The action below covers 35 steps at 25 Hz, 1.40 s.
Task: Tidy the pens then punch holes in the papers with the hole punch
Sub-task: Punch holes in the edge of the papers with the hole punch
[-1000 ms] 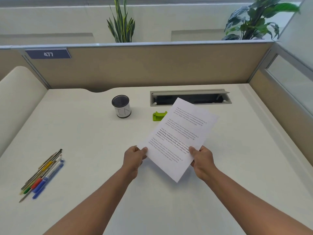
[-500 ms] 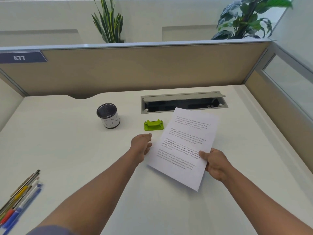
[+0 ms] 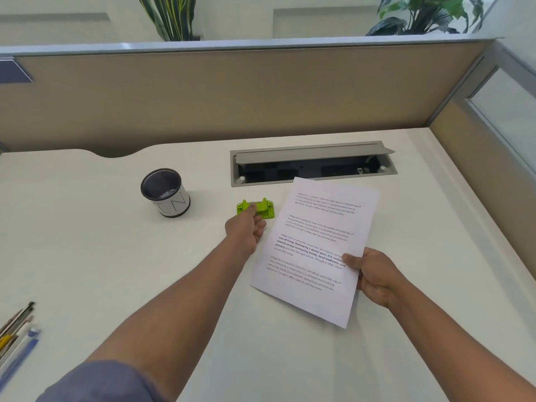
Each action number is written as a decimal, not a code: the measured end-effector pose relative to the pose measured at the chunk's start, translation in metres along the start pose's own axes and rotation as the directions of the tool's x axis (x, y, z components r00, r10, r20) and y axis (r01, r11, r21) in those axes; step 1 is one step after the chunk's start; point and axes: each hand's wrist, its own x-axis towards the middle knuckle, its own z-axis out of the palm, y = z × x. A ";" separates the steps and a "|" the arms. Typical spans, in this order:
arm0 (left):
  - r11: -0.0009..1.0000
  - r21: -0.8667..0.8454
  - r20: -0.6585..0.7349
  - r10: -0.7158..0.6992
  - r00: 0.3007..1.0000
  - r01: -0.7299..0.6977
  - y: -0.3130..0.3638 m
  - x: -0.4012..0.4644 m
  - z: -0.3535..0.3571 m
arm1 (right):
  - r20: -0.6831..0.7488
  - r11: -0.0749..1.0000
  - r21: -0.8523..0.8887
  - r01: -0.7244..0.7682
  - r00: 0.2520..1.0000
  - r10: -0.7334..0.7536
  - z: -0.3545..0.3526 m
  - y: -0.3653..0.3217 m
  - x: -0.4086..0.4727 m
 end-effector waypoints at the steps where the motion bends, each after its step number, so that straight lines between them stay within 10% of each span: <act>1: 1.000 -0.007 -0.011 -0.005 1.000 0.004 0.000 0.001 0.001 | 0.007 1.000 -0.002 -0.002 1.000 0.002 0.000 0.000 0.001; 13: 0.972 0.171 0.114 0.142 0.983 -0.160 0.011 -0.016 -0.023 | 0.033 0.997 -0.057 0.058 0.998 -0.056 -0.004 -0.010 -0.007; 22: 0.605 0.654 0.319 0.324 0.891 -0.454 0.005 -0.070 -0.149 | 0.209 0.972 -0.228 0.052 0.978 -0.003 0.010 -0.004 -0.053; 35: 0.673 0.628 0.319 0.235 0.918 -0.390 -0.083 -0.086 -0.223 | 0.260 0.942 -0.335 -0.029 0.958 0.122 0.030 0.056 -0.077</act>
